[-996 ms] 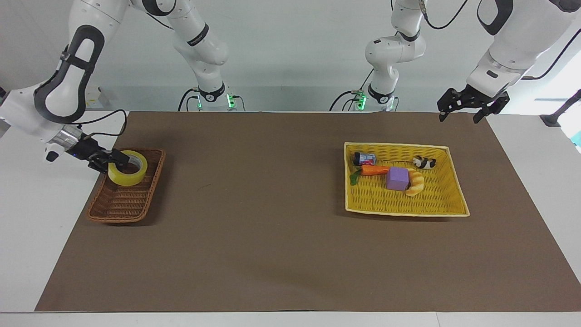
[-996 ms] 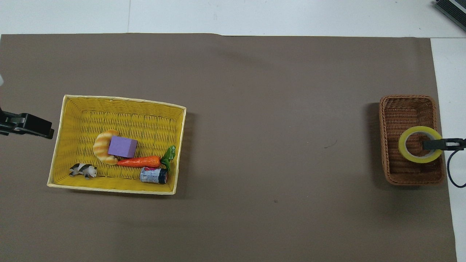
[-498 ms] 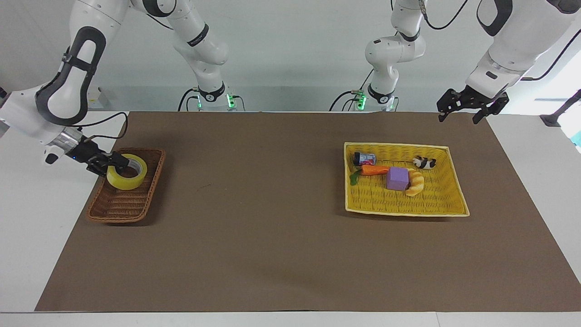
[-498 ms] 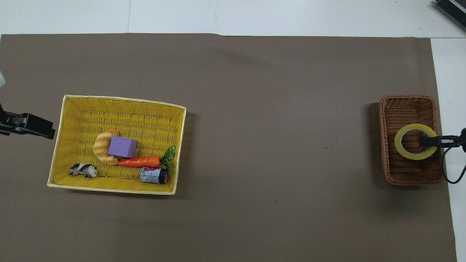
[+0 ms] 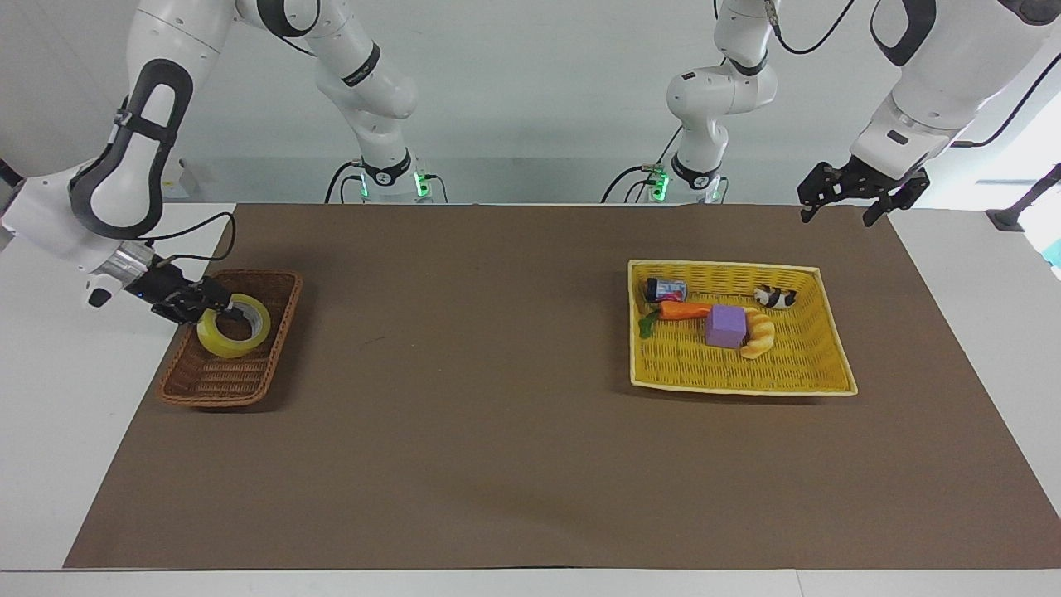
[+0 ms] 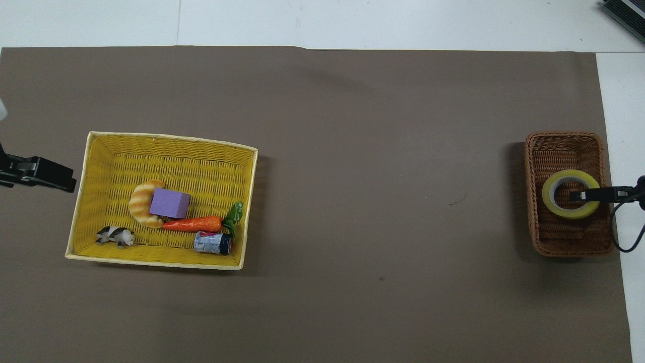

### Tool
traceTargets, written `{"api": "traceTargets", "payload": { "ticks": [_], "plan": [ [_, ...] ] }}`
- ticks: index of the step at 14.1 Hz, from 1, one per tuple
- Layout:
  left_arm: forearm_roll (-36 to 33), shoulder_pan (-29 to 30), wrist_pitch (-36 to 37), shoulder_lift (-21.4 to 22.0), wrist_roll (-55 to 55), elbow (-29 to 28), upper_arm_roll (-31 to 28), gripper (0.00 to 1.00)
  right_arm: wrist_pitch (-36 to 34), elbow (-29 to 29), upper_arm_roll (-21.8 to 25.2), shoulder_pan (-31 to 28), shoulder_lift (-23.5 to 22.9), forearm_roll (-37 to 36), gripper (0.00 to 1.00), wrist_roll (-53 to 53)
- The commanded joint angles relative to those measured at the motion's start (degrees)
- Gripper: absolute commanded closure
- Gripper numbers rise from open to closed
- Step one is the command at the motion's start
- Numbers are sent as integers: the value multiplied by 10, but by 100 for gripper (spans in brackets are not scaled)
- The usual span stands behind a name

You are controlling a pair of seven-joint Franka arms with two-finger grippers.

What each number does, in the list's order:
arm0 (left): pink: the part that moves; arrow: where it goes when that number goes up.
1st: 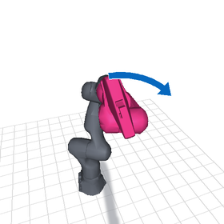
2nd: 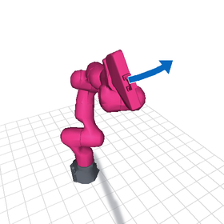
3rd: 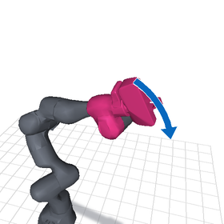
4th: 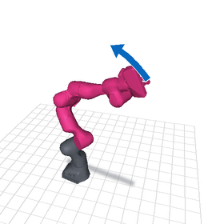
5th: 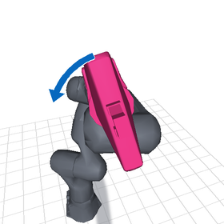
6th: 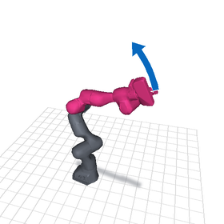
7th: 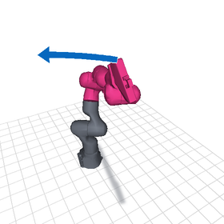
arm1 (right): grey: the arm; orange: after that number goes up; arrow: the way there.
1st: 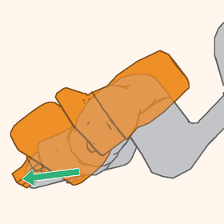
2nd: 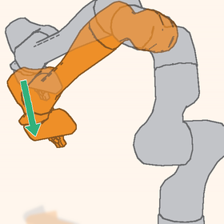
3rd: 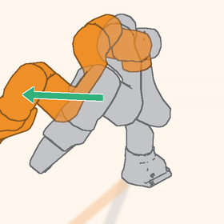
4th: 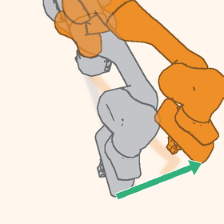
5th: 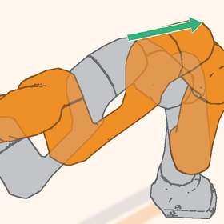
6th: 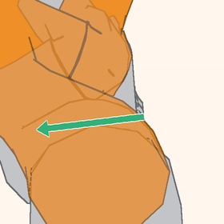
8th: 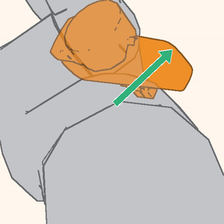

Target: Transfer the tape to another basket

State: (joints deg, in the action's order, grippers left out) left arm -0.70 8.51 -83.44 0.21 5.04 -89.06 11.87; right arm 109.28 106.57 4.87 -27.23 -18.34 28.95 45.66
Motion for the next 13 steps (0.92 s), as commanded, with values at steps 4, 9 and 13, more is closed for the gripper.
{"api": "traceTargets", "payload": {
  "ticks": [4,9,13],
  "plan": [
    [-7,6,10,-3,5,9,5,0,-5,-68,-8,31,31,-1,0,0],
    [-7,6,11,-3,5,9,5,0,-6,-98,-10,91,95,-102,0,-57],
    [-7,6,11,-3,5,9,5,0,-13,-100,-14,188,157,-237,0,-246]
  ]
}}
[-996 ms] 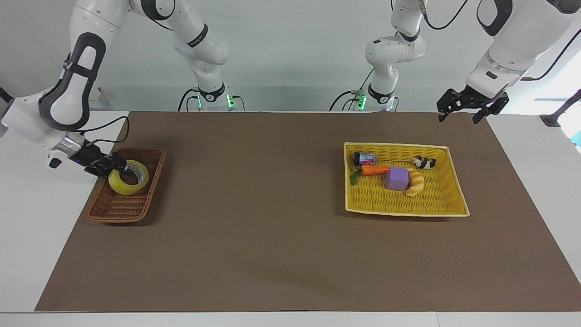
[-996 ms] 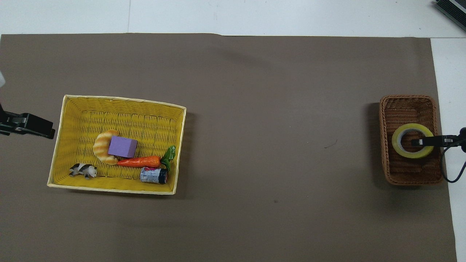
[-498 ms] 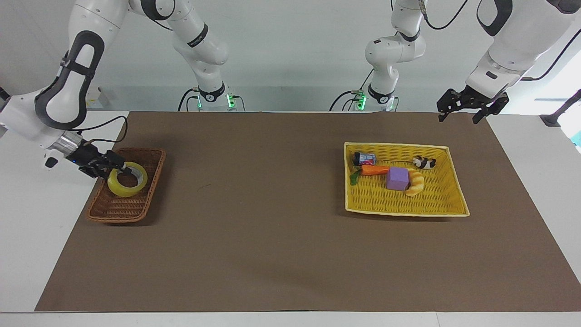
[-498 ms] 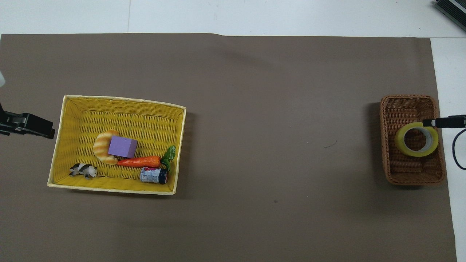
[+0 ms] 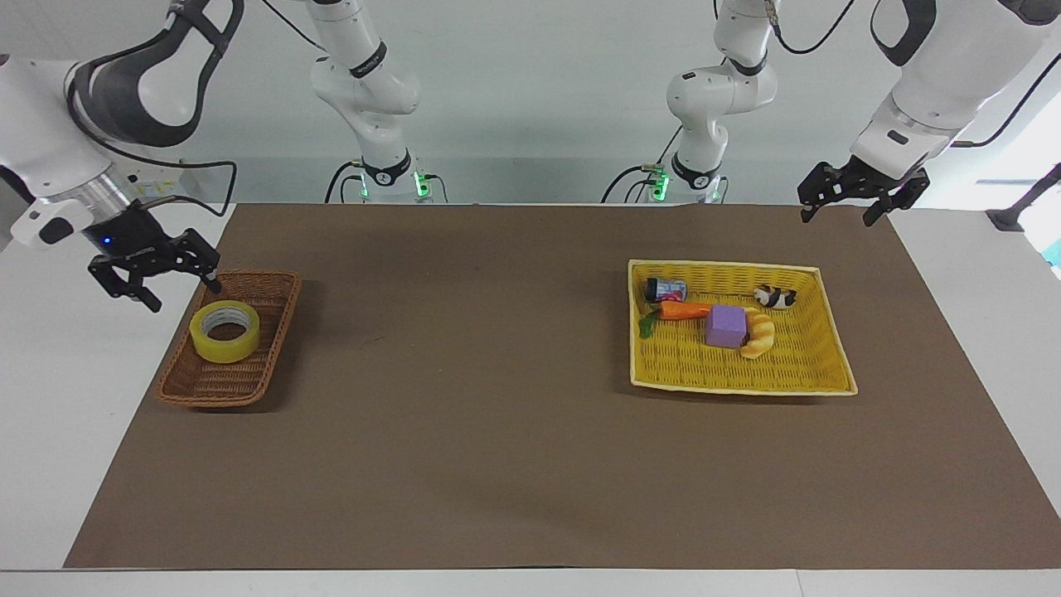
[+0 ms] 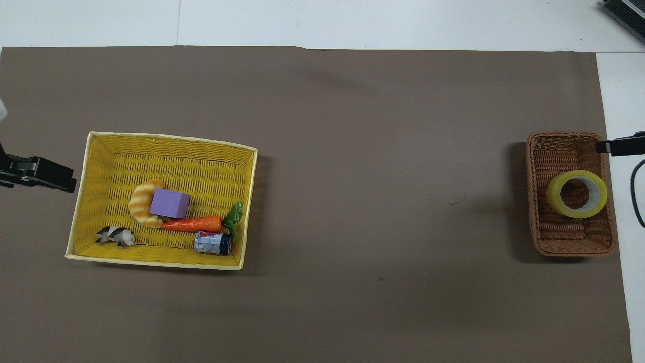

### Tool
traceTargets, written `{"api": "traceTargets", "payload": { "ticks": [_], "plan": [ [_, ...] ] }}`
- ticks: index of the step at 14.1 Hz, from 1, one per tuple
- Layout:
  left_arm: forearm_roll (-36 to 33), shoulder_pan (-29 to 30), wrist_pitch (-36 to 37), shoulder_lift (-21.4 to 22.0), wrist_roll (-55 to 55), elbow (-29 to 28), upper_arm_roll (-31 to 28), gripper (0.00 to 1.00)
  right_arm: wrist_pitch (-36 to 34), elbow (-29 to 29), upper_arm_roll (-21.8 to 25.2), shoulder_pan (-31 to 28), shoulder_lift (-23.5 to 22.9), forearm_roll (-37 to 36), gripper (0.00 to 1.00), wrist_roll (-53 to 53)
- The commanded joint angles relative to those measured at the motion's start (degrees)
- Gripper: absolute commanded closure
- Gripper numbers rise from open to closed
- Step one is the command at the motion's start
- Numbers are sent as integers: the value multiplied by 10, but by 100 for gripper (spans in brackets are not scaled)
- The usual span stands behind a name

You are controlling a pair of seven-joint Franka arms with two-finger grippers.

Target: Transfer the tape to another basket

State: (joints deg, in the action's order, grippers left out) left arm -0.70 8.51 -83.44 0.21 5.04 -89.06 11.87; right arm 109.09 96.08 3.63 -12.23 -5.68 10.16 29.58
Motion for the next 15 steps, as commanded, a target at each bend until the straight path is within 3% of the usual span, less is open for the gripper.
{"api": "traceTargets", "payload": {
  "ticks": [1,8,15],
  "plan": [
    [-7,6,11,-3,5,9,5,0,-19,8,-1,60,43,-59,0,-119],
    [-7,6,10,-3,5,9,5,0,-120,6,-2,143,85,-76,0,-352],
    [-7,6,10,-3,5,9,5,0,-234,-69,-3,144,111,-112,0,-358]
  ]
}}
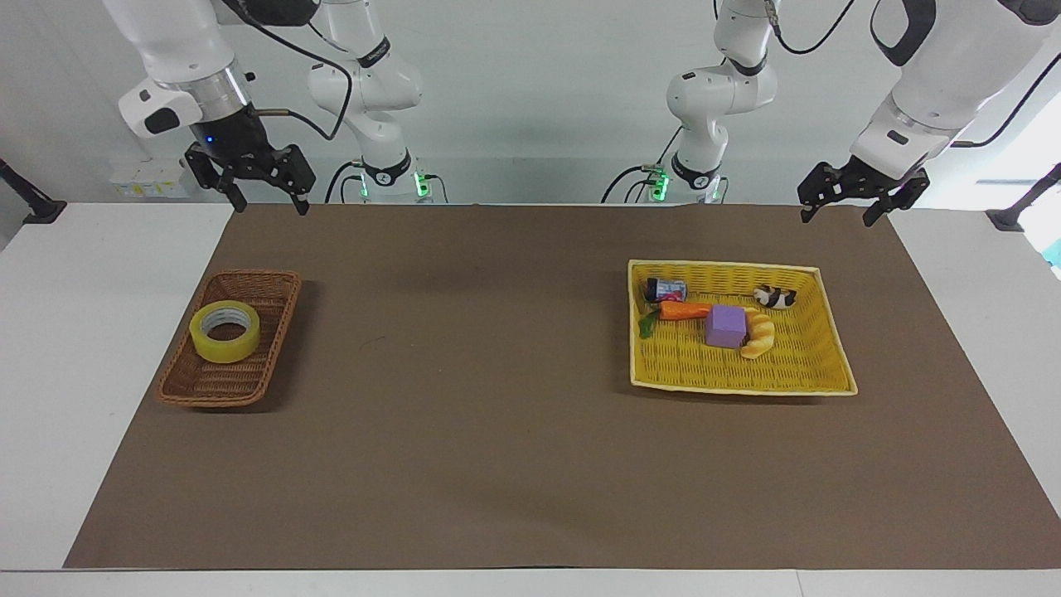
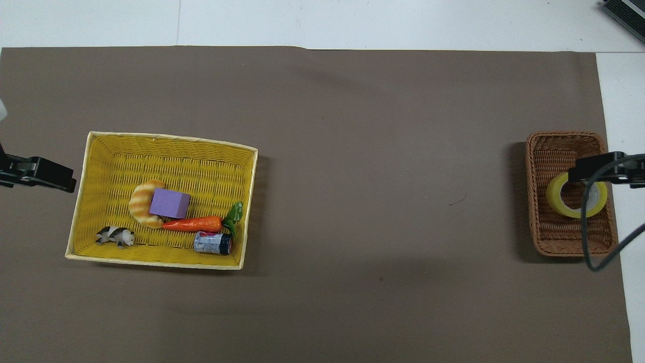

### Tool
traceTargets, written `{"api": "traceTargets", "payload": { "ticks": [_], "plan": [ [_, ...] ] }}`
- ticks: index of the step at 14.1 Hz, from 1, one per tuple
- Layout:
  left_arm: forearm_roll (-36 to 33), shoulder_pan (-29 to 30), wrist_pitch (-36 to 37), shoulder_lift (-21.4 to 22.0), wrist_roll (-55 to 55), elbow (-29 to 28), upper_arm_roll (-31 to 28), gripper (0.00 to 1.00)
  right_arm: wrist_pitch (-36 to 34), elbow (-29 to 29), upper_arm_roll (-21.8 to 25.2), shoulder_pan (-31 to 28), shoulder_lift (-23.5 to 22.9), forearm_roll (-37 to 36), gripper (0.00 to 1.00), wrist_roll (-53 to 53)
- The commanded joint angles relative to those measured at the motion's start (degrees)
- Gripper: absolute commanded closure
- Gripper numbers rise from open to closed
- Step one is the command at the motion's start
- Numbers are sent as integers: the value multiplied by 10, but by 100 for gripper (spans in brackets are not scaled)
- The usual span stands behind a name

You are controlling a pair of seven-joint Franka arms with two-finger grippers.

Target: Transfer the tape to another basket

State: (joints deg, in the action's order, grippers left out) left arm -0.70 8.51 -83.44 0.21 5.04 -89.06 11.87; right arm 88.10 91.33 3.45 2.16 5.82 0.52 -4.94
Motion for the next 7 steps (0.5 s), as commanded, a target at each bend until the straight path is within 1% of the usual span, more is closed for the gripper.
{"api": "traceTargets", "payload": {
  "ticks": [1,3,4,5,7],
  "plan": [
    [-7,6,11,-3,5,9,5,0,-22,-11,-7,0,4,-15,0,-18],
    [-7,6,11,-3,5,9,5,0,-1,21,-15,1,17,-14,0,-58],
    [-7,6,10,-3,5,9,5,0,3,20,-30,3,17,-14,0,-72],
    [-7,6,10,-3,5,9,5,0,1,21,-35,3,18,-13,0,-75],
    [-7,6,11,-3,5,9,5,0,-7,18,-35,2,18,-7,0,-72]
  ]
}}
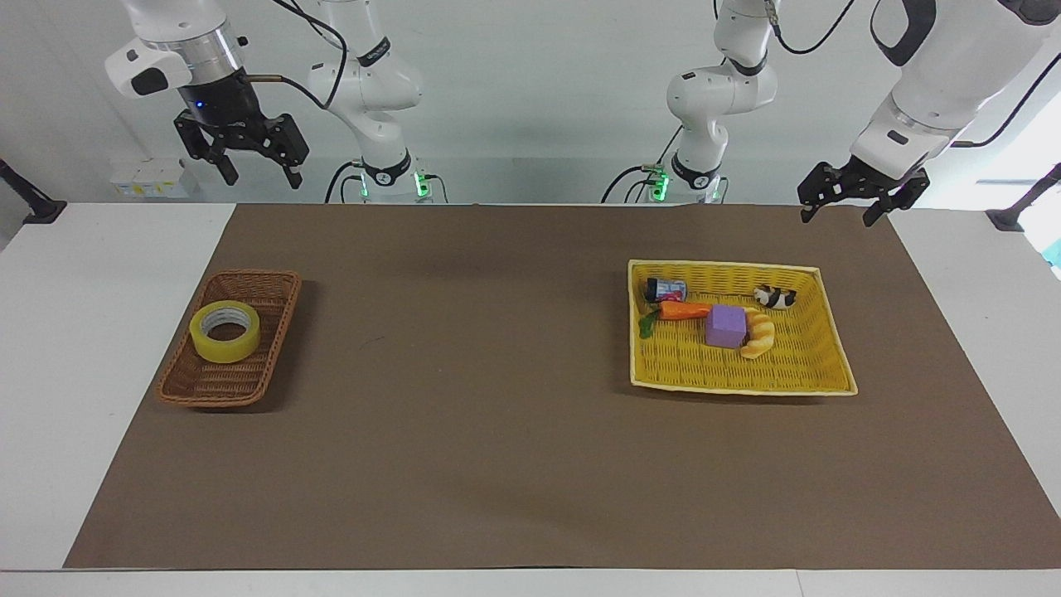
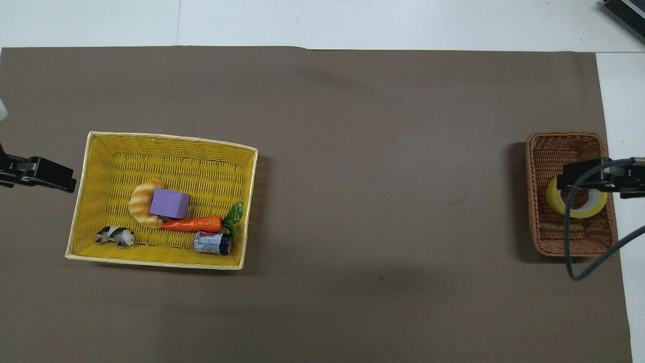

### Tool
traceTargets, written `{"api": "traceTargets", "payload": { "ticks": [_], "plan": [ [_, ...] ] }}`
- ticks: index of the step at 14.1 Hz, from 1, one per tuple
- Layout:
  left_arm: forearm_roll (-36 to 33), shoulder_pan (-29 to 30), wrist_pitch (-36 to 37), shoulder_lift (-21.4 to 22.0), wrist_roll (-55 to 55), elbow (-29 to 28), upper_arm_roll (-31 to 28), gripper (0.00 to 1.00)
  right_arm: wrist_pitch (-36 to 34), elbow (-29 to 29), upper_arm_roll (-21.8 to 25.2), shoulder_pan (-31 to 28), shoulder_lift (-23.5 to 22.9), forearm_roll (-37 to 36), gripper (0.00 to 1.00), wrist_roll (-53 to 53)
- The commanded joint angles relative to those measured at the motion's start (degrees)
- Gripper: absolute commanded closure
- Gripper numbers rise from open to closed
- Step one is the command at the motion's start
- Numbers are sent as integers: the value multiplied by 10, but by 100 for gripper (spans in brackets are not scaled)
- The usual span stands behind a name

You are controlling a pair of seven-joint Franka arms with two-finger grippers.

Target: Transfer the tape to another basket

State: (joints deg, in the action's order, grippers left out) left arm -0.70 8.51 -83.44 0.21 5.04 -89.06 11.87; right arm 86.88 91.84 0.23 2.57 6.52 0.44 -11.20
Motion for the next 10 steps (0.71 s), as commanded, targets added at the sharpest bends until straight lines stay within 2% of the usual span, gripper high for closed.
{"api": "traceTargets", "payload": {
  "ticks": [1,10],
  "plan": [
    [-7,6,11,-3,5,9,5,0,-8,9,-1,-6,10,-1,0,-3],
    [-7,6,11,-3,5,9,5,0,-22,0,6,-10,13,-22,0,60]
  ]
}}
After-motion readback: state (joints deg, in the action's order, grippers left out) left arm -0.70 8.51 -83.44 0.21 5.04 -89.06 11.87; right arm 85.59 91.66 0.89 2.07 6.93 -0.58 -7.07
